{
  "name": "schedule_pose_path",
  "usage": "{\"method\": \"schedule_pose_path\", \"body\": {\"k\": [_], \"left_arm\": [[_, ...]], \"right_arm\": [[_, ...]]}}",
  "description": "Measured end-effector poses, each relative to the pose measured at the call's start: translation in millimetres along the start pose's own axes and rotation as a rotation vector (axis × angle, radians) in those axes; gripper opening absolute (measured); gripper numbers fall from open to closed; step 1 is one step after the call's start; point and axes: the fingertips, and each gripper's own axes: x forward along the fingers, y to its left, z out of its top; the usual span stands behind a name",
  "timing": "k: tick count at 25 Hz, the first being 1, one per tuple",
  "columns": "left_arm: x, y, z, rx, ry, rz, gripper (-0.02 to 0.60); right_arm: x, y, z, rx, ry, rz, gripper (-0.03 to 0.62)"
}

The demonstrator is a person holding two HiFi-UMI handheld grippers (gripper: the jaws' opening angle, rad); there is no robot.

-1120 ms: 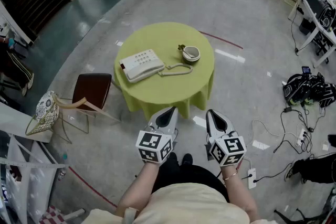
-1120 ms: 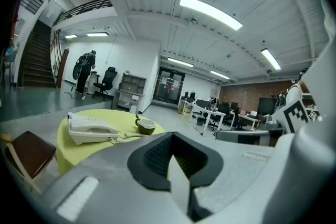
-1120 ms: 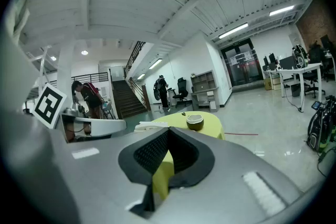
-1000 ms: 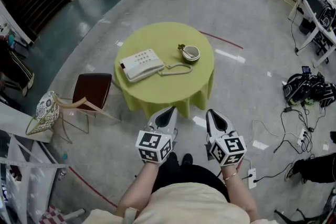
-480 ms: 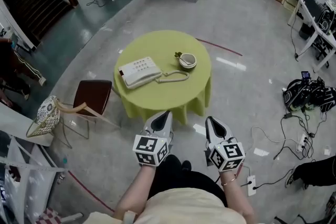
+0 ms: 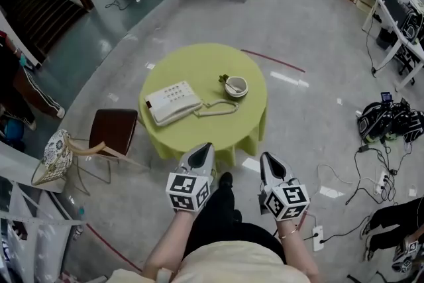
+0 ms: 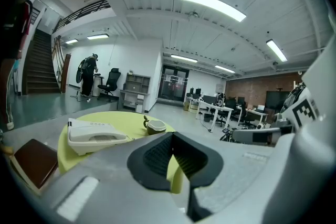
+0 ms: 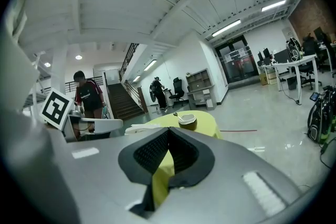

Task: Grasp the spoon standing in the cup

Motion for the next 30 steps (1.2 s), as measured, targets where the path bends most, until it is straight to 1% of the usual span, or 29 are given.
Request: {"method": "schedule_pose_path", "body": {"k": [7, 11, 14, 17, 18, 19, 23, 27, 30], "left_arm": [[59.0, 42.0, 5.2, -0.031, 0.037, -0.029, 0.002], [94.7, 65.7, 17.2, -0.029, 0.051, -0.043, 0.002], [117.6, 78.6, 24.4, -0.03, 0.067, -0.058, 0.002], [139.7, 89.5, 29.7, -0.03, 0.076, -0.074, 0.003], [146.3, 92.4, 30.5, -0.032, 0.08, -0.081, 0.029], [152.2, 94.6, 31.0, -0.034, 0.084, -0.087, 0.042], [173.9, 101.3, 36.2, -0.04, 0.097, -0.108, 0.046], [189.5, 107.0, 36.4, -0.043, 0.122, -0.121, 0.083], [201.1, 108.3, 34.0, -0.053, 0.136, -0.128, 0.095]], "right_arm": [[69.7, -23.2, 18.2, -0.01, 0.01, -0.038, -0.002], [110.5, -31.1, 29.0, -0.005, 0.011, -0.051, -0.002], [130.9, -36.7, 36.1, 0.003, 0.015, -0.064, -0.002], [145.9, -46.7, 39.3, 0.009, 0.019, -0.091, -0.002], [149.4, -50.4, 39.3, 0.013, 0.02, -0.102, -0.002], [151.9, -54.2, 39.4, 0.017, 0.019, -0.113, -0.002], [159.5, -67.2, 43.3, 0.029, 0.019, -0.15, -0.002], [166.3, -72.2, 40.6, 0.04, 0.035, -0.168, -0.002], [170.5, -77.1, 38.6, 0.048, 0.04, -0.176, -0.002]]}}
